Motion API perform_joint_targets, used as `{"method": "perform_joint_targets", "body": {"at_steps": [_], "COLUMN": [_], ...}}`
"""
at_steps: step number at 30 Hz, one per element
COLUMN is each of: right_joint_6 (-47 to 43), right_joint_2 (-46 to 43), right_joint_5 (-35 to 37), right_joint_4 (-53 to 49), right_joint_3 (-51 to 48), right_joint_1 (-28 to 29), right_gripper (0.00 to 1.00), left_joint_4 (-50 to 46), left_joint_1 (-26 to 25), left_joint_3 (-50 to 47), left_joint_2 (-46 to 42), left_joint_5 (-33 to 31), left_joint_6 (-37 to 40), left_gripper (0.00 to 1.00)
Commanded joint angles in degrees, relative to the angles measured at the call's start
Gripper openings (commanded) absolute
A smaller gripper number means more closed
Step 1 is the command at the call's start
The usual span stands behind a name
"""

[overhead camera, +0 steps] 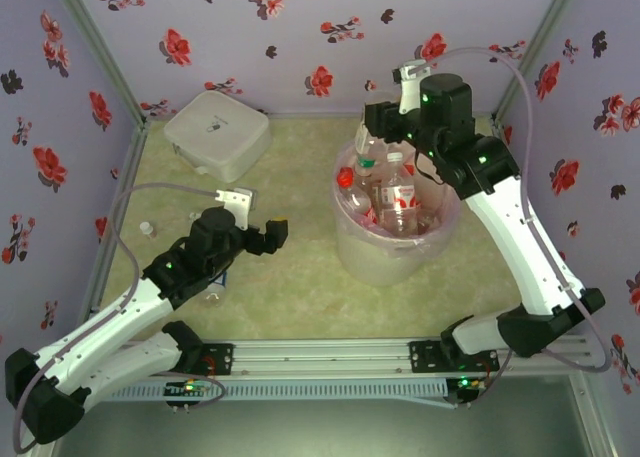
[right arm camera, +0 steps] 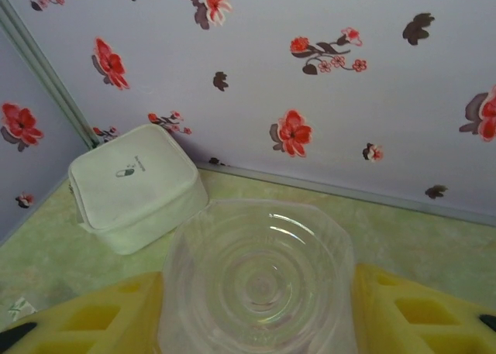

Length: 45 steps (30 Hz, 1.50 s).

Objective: Put the plastic bottles in the bin

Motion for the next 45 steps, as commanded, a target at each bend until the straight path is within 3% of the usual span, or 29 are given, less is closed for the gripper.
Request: {"method": "perform_joint_targets", "body": {"at_steps": [1,9,18,31,45], "right_joint_6": [2.97,10.39,11.54,10.69,16.5], "right_joint_2": [1.13,3.27,0.98,-2.59,1.86], "right_joint_5": [-1.91,-9.72,-16.06,-15.19,-19.33], "right_joint_4": [-4.47,-6.91,-12.78,-16.66,-6.72], "right_joint_3": [-0.23,-4.23,-1.35,-0.46,-17.76], "right_joint_1": [-1.11,-8.18,-11.45,-11.67,-11.61], "right_gripper": [0.14,0.13,0.13,0.11,0.17], "left_joint_4": [-1.48,-2.91,-2.8,-1.88,-2.0], "left_joint_1": [0.72,0.9,1.16,1.6,1.86], "left_joint_3": [0.55,0.77,1.43,2.11,2.09], "left_joint_2": [-0.29,0.22,1.95,4.14,5.27], "left_joint_5": [-1.26,-1.08,-0.14,1.19,2.15], "left_joint_6": [-1.17,-1.53,-1.67,-1.44,-1.88], "left_gripper": [1.0,1.0,1.0,1.0,1.0]}}
